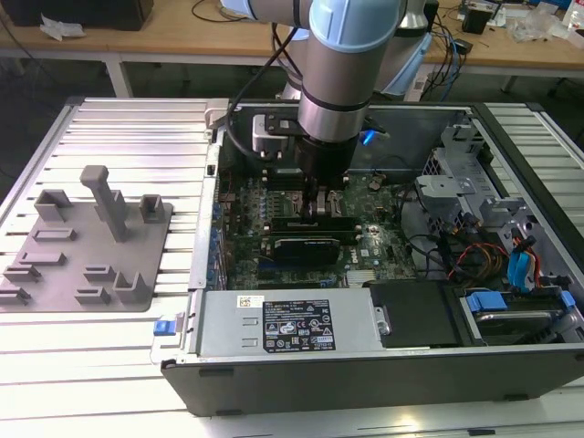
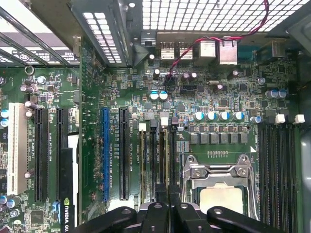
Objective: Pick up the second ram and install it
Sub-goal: 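Insert the second ram into the second slot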
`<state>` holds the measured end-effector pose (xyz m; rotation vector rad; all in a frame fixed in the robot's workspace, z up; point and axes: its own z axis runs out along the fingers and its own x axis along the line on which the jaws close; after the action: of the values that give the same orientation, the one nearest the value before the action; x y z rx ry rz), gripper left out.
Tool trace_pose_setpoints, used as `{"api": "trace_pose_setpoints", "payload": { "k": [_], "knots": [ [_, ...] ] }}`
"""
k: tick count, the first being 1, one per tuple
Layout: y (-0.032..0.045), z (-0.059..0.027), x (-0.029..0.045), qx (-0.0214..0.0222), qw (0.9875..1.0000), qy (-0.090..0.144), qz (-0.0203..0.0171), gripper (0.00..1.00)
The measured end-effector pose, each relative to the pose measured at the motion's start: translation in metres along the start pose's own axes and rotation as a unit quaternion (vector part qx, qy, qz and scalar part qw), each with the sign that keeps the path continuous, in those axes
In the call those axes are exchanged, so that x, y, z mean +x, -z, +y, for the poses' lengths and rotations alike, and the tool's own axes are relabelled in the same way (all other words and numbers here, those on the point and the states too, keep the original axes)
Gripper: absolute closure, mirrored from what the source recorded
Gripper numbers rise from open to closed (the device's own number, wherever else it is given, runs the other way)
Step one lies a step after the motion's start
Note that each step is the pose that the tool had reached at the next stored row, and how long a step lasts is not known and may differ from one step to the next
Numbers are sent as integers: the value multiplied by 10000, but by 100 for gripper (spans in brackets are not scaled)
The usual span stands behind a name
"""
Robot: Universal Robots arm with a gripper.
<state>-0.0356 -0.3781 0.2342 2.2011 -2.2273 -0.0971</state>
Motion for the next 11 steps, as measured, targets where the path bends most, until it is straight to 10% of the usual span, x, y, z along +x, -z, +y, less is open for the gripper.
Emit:
{"api": "trace_pose_setpoints", "payload": {
  "k": [11],
  "knots": [
    [-54,-6,1,1,10000,0,-1,91]
  ]
}}
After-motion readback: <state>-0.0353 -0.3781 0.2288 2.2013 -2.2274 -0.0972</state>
